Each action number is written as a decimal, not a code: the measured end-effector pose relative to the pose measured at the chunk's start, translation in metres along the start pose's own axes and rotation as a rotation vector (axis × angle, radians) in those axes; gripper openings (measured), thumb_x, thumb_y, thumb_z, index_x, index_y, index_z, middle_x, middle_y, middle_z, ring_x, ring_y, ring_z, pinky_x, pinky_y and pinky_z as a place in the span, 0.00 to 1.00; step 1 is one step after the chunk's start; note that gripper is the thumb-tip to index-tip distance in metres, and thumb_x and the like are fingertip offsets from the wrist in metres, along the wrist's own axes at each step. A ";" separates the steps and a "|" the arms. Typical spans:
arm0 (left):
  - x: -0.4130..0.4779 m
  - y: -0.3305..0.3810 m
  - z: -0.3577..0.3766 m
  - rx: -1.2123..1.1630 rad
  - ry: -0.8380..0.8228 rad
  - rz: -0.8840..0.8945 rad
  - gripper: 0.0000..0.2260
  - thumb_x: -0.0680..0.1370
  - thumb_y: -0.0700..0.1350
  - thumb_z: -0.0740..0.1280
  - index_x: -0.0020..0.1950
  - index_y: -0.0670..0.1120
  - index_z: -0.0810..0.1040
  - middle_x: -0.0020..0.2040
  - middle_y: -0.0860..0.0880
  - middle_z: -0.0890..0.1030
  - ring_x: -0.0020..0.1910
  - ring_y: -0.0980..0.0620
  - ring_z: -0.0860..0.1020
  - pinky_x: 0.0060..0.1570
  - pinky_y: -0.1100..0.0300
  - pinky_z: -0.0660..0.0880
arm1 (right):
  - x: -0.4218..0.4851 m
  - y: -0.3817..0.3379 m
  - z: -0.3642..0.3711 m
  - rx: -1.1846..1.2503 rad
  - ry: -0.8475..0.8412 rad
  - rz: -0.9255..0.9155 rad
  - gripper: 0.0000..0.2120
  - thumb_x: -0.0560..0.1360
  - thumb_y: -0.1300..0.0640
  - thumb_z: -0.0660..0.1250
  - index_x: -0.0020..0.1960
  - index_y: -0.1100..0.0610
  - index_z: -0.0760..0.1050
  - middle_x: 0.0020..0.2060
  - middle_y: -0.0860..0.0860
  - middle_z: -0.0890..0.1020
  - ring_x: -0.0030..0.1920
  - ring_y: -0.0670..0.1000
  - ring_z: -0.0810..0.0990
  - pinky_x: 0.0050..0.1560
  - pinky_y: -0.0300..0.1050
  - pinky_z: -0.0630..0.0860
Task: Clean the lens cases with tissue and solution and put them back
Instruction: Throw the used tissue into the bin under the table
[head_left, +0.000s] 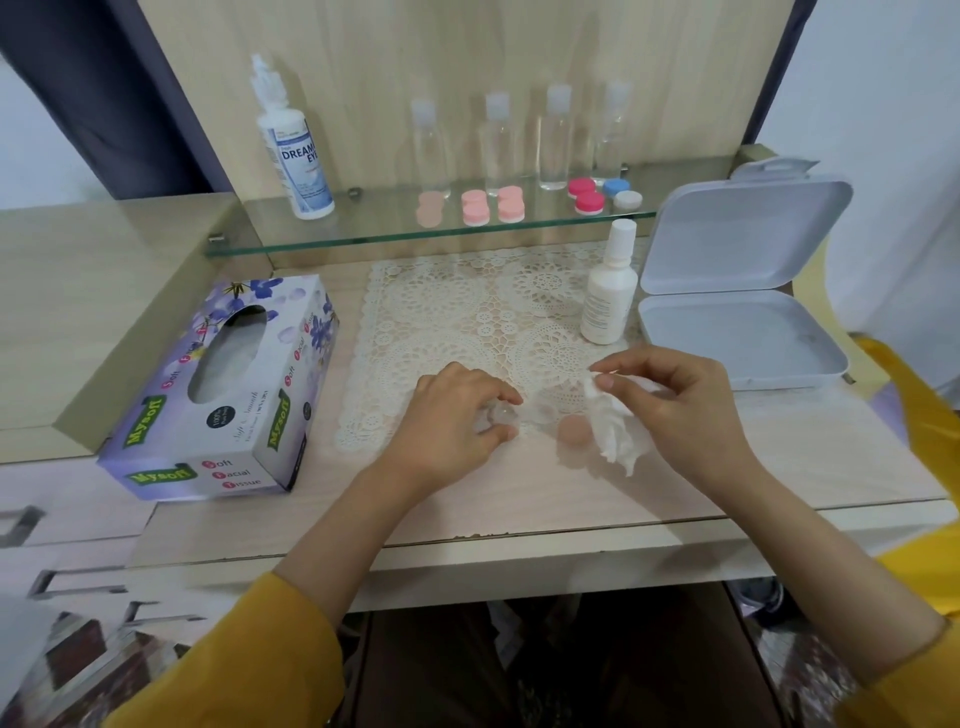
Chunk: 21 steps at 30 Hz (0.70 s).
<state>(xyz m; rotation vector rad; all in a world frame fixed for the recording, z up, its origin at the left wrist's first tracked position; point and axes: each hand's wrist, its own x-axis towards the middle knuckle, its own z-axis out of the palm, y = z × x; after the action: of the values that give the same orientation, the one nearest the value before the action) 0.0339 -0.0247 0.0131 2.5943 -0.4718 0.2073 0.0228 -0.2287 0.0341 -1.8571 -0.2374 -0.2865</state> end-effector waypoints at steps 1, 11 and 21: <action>0.000 0.000 0.000 0.004 -0.001 0.001 0.12 0.72 0.48 0.70 0.55 0.51 0.78 0.54 0.55 0.79 0.57 0.54 0.70 0.59 0.56 0.62 | -0.001 0.000 0.001 0.002 0.005 0.003 0.11 0.69 0.65 0.71 0.37 0.49 0.79 0.32 0.39 0.82 0.38 0.37 0.78 0.41 0.27 0.70; -0.031 -0.010 -0.021 -0.073 0.090 -0.057 0.14 0.74 0.49 0.68 0.59 0.51 0.77 0.57 0.54 0.77 0.59 0.54 0.70 0.63 0.59 0.63 | -0.008 -0.024 0.031 0.046 -0.055 -0.044 0.07 0.68 0.66 0.71 0.36 0.55 0.79 0.34 0.46 0.81 0.36 0.39 0.78 0.40 0.28 0.71; -0.183 -0.048 -0.080 -0.172 0.365 -0.335 0.06 0.72 0.44 0.70 0.49 0.47 0.82 0.42 0.55 0.81 0.42 0.60 0.77 0.40 0.73 0.70 | -0.055 -0.071 0.157 0.140 -0.481 -0.243 0.13 0.69 0.70 0.69 0.43 0.52 0.80 0.35 0.41 0.81 0.36 0.34 0.78 0.39 0.25 0.70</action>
<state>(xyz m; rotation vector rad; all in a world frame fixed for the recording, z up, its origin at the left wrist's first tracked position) -0.1231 0.1071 0.0192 2.3493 0.0727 0.4883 -0.0393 -0.0589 0.0360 -1.7352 -0.7962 0.0188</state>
